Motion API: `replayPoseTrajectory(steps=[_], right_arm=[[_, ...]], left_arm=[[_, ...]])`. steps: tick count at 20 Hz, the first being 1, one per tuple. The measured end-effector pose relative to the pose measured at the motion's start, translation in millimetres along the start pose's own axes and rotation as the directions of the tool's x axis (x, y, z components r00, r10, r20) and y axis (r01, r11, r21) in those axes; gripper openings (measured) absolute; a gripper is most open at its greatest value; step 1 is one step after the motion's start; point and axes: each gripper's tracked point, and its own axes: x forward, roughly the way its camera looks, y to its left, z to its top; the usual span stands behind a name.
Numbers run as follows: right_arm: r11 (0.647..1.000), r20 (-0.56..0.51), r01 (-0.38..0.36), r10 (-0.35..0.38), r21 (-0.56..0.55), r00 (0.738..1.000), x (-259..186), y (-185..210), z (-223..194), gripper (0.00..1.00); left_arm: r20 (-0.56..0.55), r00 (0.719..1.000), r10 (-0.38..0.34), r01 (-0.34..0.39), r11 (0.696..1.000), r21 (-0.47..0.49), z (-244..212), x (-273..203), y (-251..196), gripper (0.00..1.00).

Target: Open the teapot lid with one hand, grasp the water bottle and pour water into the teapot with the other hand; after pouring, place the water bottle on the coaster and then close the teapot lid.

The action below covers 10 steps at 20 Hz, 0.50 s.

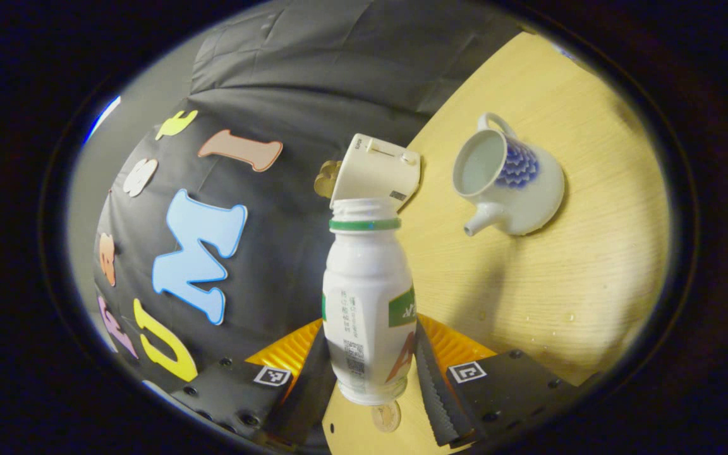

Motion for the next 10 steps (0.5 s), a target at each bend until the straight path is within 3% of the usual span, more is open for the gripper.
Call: replayPoseTrajectory(steps=[3, 4, 6, 7, 8, 9, 10], right_arm=[[1.0, -0.007, 0.007, -0.007, 0.007, 1.0, -1.0, -4.1, -2.5, 0.0], [1.0, -0.008, 0.007, -0.007, 0.009, 1.0, -0.3, -4.8, -3.5, 0.04], [1.0, -0.01, 0.009, -0.009, 0.008, 1.0, -0.1, -6.0, -4.0, 0.03], [1.0, -0.009, 0.009, -0.009, 0.009, 1.0, -1.4, -6.8, -3.7, 0.03], [1.0, -0.008, 0.01, -0.01, 0.01, 1.0, -1.3, -7.2, -3.5, 0.04], [1.0, -0.008, 0.013, -0.013, 0.01, 1.0, -1.4, -8.3, -3.2, 0.04], [1.0, -0.007, 0.015, -0.015, 0.012, 1.0, -2.0, -9.3, -3.7, 0.0]], left_arm=[[0.002, 1.0, 0.001, -0.001, 0.998, 0.063, 5.1, 3.8, 1.8, 0.76], [0.003, 1.0, 0.001, -0.001, 0.997, 0.081, 6.3, 3.4, 1.9, 0.82], [0.006, 1.0, 0.002, -0.003, 0.992, 0.128, 10.1, 6.3, 3.1, 0.82], [0.006, 1.0, 0.006, -0.006, 0.988, 0.155, 12.1, 7.4, 4.3, 0.76], [0.011, 1.0, 0.009, -0.011, 0.984, 0.179, 14.5, 7.6, 5.0, 0.76], [0.012, 1.0, 0.011, -0.013, 0.98, 0.197, 15.5, 5.1, 6.1, 0.82], [0.015, 1.0, 0.01, -0.013, 0.977, 0.211, 16.6, 4.4, 6.4, 0.82]])
